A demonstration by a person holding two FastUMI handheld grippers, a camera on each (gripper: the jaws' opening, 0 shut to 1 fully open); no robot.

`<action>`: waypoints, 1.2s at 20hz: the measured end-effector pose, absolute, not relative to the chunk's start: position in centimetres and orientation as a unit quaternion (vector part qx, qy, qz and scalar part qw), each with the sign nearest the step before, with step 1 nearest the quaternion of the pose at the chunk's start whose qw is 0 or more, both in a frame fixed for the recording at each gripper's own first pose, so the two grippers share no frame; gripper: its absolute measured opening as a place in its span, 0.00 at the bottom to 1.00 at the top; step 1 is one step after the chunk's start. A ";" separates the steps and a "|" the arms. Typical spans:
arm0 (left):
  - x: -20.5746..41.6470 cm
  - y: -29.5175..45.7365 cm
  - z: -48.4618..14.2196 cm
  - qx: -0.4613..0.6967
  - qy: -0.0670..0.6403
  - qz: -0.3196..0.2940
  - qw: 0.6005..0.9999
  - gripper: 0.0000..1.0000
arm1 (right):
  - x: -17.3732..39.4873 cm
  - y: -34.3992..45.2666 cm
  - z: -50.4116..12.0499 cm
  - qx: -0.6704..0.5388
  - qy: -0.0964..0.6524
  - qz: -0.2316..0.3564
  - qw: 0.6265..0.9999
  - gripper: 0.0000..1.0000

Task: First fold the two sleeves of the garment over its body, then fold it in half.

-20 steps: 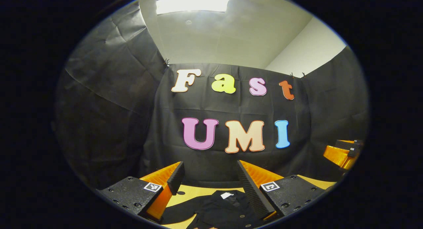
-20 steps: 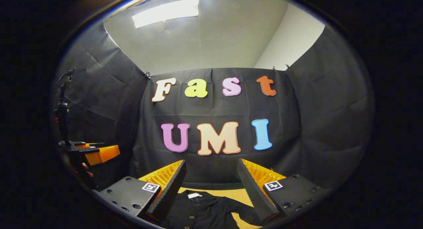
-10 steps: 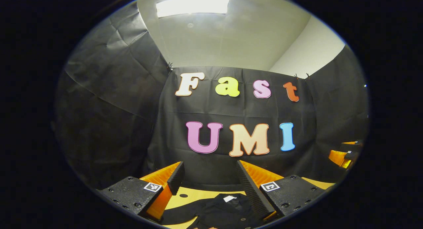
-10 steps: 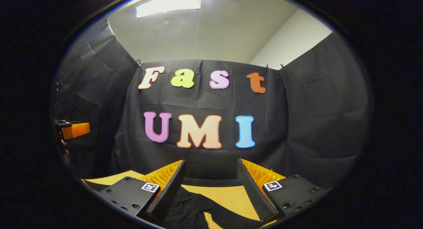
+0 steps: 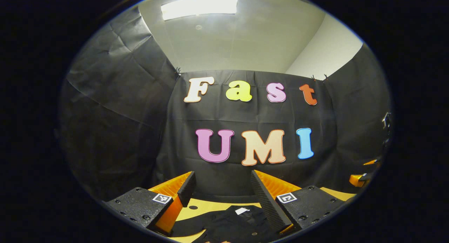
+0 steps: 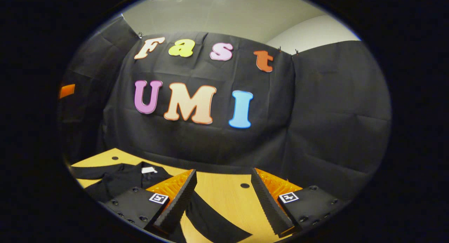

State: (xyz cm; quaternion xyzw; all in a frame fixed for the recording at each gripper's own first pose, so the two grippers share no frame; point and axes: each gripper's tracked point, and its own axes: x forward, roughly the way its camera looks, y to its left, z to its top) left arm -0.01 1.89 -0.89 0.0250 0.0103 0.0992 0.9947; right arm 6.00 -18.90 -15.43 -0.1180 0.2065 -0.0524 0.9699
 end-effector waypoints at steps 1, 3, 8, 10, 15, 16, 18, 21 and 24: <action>-0.1 1.6 -1.1 0.025 0.012 0.101 0.995 0.92 | 5.9 -19.9 -16.8 -0.119 0.226 -0.054 0.965 0.99; 0.1 0.8 -1.3 0.025 0.014 0.104 0.994 0.92 | 5.5 -21.3 -19.7 -0.120 0.270 -0.050 0.954 0.98; 0.2 -0.7 -2.1 0.029 0.021 0.118 0.992 0.92 | 4.3 -24.4 -26.2 -0.139 0.367 -0.029 0.919 0.98; 0.2 -1.4 -2.5 0.029 0.025 0.124 0.992 0.92 | 4.2 -25.4 -28.3 -0.142 0.397 -0.019 0.907 0.98; -0.1 -2.3 -3.1 0.038 0.034 0.139 0.989 0.92 | 1.6 -26.6 -34.5 -0.127 0.487 0.006 0.864 0.99; -0.2 -2.5 -3.1 0.039 0.036 0.141 0.989 0.92 | 1.0 -26.9 -35.5 -0.125 0.502 0.009 0.855 0.99; -0.6 -2.5 -3.4 0.043 0.039 0.148 0.987 0.92 | -0.1 -27.4 -37.4 -0.121 0.526 0.012 0.842 1.00; -0.8 -2.4 -3.6 0.047 0.046 0.157 0.985 0.92 | -1.0 -27.9 -39.8 -0.108 0.548 0.015 0.830 1.00; -1.2 -2.6 -3.4 0.053 0.046 0.162 0.984 0.92 | -2.3 -28.7 -41.5 -0.102 0.572 0.015 0.814 1.00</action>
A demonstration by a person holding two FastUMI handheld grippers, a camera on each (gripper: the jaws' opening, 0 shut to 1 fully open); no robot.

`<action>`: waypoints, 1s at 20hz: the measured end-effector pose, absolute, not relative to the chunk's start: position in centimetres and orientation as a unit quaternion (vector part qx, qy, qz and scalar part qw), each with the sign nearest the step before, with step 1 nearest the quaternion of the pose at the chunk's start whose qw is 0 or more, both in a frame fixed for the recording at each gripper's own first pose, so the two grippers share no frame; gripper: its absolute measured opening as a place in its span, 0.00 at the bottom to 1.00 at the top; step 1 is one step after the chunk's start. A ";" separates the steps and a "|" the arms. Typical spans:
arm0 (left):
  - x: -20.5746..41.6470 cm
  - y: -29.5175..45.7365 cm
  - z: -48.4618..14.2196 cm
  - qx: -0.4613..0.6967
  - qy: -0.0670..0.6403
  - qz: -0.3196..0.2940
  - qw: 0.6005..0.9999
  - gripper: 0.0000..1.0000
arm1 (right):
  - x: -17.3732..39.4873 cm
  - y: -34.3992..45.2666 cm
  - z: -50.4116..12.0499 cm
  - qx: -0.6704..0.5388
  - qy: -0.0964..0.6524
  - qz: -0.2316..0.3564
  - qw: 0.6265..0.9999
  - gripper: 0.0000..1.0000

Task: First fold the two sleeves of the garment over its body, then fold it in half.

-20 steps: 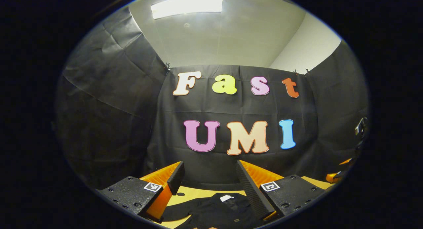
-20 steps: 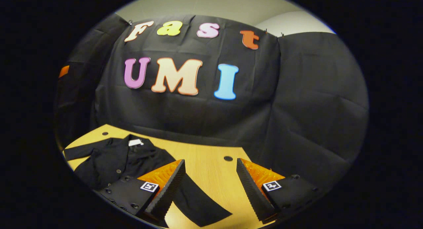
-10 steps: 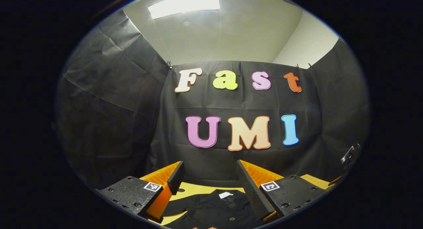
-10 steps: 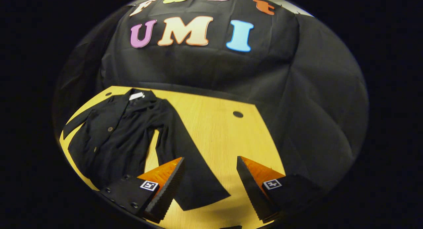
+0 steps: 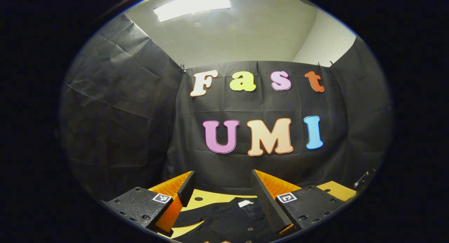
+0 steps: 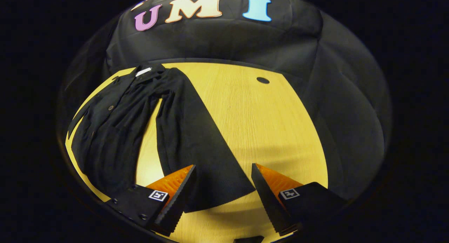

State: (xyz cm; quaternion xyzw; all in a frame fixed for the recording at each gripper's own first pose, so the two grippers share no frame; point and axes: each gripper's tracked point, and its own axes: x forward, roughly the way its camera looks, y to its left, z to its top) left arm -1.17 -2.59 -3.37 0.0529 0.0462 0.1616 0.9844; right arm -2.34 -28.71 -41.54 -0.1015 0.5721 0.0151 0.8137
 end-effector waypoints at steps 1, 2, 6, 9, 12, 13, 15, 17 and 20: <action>-1.3 -2.7 -3.4 0.053 0.046 0.162 0.984 0.92 | -2.8 -28.8 -42.1 -0.096 0.578 0.015 0.810 1.00; -1.3 -2.7 -3.4 0.052 0.047 0.163 0.984 0.92 | -3.2 -28.8 -42.5 -0.091 0.584 0.016 0.806 0.99; -1.6 -2.7 -3.5 0.054 0.050 0.165 0.983 0.92 | -5.0 -28.4 -43.8 -0.070 0.595 0.025 0.800 0.89; -1.5 -2.8 -3.5 0.057 0.052 0.162 0.984 0.92 | -5.1 -27.8 -44.1 -0.060 0.583 0.030 0.810 0.72; -1.5 -2.7 -3.5 0.059 0.055 0.160 0.984 0.92 | -4.8 -27.6 -44.4 -0.042 0.571 0.017 0.820 0.20; -1.7 -2.5 -3.5 0.057 0.054 0.161 0.984 0.92 | -4.9 -27.5 -44.4 -0.030 0.571 0.011 0.820 0.15; -1.7 -2.4 -3.6 0.055 0.053 0.154 0.985 0.92 | -4.9 -27.5 -44.1 0.003 0.569 -0.008 0.823 0.05; -1.7 -1.6 -3.7 0.055 0.050 0.147 0.986 0.92 | -4.7 -27.7 -44.0 0.028 0.558 -0.037 0.828 0.03; -1.8 0.3 -4.5 0.046 0.059 0.143 0.987 0.92 | -1.9 -26.5 -40.3 0.057 0.496 -0.067 0.864 0.03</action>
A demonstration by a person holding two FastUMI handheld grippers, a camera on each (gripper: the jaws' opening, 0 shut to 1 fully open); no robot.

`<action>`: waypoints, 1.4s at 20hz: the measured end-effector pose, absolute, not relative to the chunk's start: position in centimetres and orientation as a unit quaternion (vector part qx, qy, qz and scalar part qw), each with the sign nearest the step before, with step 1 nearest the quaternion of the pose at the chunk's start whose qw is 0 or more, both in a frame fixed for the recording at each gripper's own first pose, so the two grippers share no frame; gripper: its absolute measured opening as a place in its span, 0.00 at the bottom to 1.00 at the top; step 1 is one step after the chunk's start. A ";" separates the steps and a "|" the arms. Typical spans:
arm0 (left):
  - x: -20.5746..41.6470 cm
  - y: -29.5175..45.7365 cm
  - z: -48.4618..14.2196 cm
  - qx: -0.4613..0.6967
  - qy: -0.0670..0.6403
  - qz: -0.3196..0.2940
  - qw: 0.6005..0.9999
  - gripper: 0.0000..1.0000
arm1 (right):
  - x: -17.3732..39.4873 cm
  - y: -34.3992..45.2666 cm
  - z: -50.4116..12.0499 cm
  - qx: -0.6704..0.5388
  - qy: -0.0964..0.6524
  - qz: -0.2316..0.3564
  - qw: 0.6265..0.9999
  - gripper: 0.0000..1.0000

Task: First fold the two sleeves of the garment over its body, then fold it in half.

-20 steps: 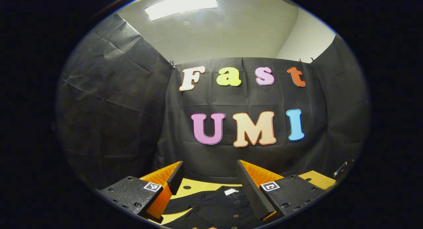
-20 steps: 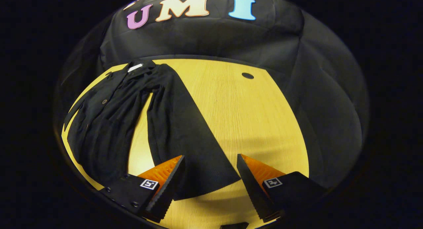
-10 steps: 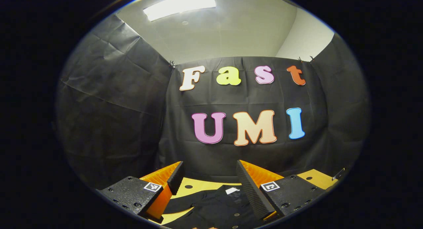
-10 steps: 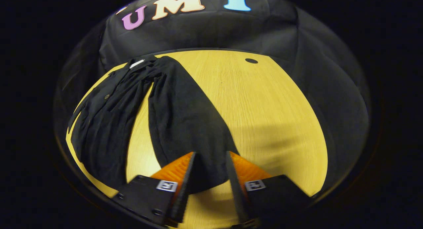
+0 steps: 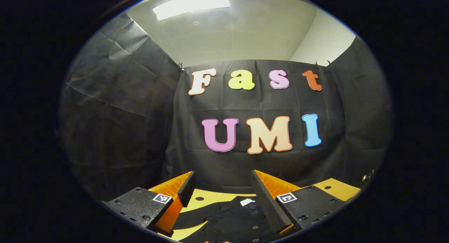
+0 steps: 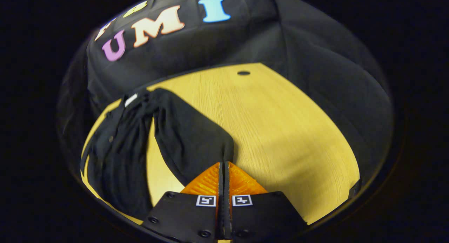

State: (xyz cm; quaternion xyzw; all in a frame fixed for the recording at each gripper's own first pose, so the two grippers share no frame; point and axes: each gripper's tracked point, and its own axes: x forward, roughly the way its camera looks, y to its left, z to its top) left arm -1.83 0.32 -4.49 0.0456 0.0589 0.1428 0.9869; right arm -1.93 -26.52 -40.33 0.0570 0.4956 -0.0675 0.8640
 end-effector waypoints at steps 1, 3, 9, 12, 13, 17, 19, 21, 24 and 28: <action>-2.0 1.2 -4.4 0.043 0.057 0.145 0.987 0.92 | -0.9 -25.9 -38.9 0.058 0.481 -0.067 0.872 0.03; -2.2 2.7 -4.6 0.035 0.060 0.145 0.987 0.92 | 1.1 -24.8 -36.7 0.046 0.458 -0.065 0.886 0.02; -3.2 7.8 -4.1 0.045 0.063 0.135 0.988 0.92 | 6.2 -17.7 -32.0 0.049 0.397 -0.058 0.915 0.02; -3.8 10.5 -4.2 0.045 0.065 0.133 0.988 0.92 | 7.8 -13.5 -30.8 0.045 0.379 -0.047 0.923 0.02; -4.0 11.3 -4.5 0.042 0.068 0.132 0.988 0.92 | 8.2 -12.0 -30.5 0.044 0.374 -0.042 0.926 0.02; -4.5 15.0 -4.7 0.042 0.066 0.135 0.988 0.92 | 9.8 -6.2 -29.4 0.031 0.358 -0.022 0.933 0.02; -5.1 17.0 -4.9 0.048 0.063 0.136 0.988 0.93 | 10.7 -3.1 -29.3 0.024 0.354 -0.008 0.935 0.02; -5.7 18.9 -5.8 0.044 0.070 0.134 0.987 0.92 | 11.6 -0.1 -29.0 0.013 0.348 0.002 0.937 0.02; -6.6 22.2 -6.7 0.039 0.084 0.139 0.986 0.92 | 13.0 4.7 -29.1 0.000 0.341 0.019 0.940 0.02; -7.3 26.0 -6.6 0.041 0.084 0.153 0.984 0.92 | 14.0 11.6 -30.4 -0.016 0.351 0.058 0.934 0.02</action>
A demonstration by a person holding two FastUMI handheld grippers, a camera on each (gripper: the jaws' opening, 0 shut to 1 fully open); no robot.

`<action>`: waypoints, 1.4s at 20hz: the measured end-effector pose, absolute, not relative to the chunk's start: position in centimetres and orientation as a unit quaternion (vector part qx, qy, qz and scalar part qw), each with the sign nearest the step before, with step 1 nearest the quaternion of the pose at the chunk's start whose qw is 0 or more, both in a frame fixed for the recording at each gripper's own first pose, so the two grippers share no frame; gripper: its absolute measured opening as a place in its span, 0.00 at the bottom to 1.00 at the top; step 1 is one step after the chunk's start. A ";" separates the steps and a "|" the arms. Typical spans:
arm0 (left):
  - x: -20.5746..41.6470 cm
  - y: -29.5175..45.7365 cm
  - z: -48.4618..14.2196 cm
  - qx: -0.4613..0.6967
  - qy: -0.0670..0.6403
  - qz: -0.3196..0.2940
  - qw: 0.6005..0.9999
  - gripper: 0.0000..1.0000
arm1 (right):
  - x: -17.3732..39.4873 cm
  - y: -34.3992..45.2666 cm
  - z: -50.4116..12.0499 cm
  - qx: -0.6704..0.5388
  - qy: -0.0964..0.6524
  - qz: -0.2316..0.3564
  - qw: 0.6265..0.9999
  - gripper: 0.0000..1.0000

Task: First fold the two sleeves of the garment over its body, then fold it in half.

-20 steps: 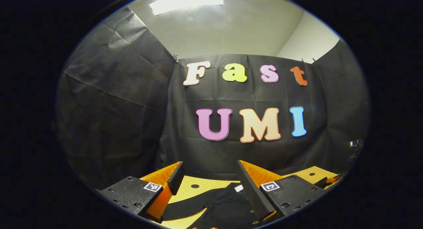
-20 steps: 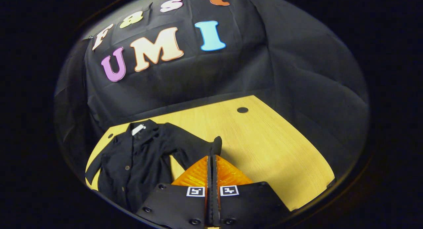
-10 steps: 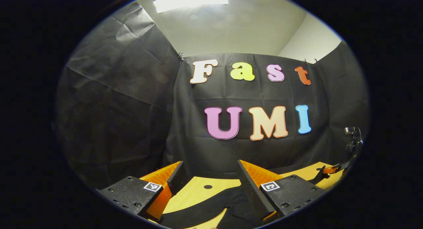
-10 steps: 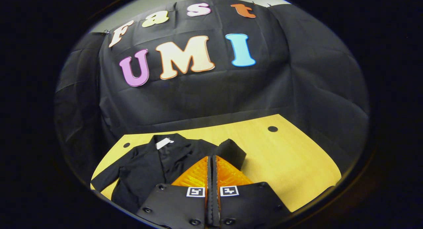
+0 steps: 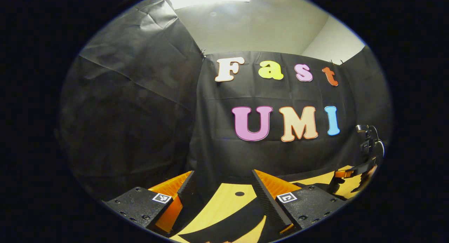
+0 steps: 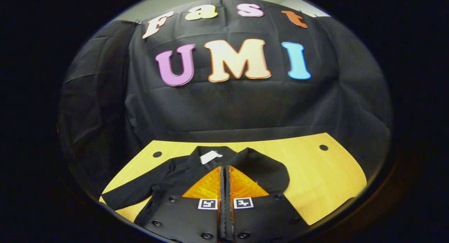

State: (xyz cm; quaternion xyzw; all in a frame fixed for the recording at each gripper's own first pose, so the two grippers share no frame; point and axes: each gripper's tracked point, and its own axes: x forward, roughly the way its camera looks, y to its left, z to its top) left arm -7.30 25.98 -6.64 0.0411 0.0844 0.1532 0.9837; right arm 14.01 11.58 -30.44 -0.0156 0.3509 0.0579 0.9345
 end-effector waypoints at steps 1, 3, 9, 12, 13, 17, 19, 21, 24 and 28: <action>-7.5 26.7 -6.9 0.042 0.086 0.156 0.983 0.92 | 14.0 13.1 -30.9 -0.021 0.353 0.064 0.933 0.02; -7.8 28.1 -7.4 0.038 0.092 0.163 0.982 0.92 | 14.2 16.2 -31.8 -0.025 0.360 0.081 0.929 0.02; -8.8 30.6 -8.6 0.032 0.110 0.178 0.977 0.92 | 13.6 24.2 -35.4 -0.049 0.399 0.140 0.905 0.02; -9.5 31.7 -9.3 0.025 0.122 0.195 0.973 0.93 | 13.2 26.2 -36.6 -0.060 0.411 0.153 0.897 0.02; -9.7 32.0 -9.9 0.020 0.129 0.200 0.971 0.92 | 13.3 27.0 -36.7 -0.057 0.411 0.160 0.896 0.02; -11.3 32.2 -13.4 0.024 0.174 0.210 0.962 0.92 | 13.3 30.0 -35.7 -0.013 0.400 0.198 0.895 0.31; -11.8 31.6 -15.7 0.022 0.203 0.210 0.956 0.92 | 13.8 29.6 -33.6 -0.012 0.371 0.200 0.907 0.75; -12.3 30.6 -18.1 0.019 0.229 0.197 0.953 0.93 | 13.9 28.4 -30.2 -0.016 0.330 0.199 0.922 0.98; -13.4 30.0 -22.0 0.009 0.280 0.191 0.941 0.93 | 13.8 25.2 -24.9 -0.027 0.268 0.189 0.944 0.97; -15.0 29.0 -26.7 -0.014 0.336 0.189 0.923 0.94 | 13.3 20.5 -20.4 -0.019 0.207 0.155 0.966 0.94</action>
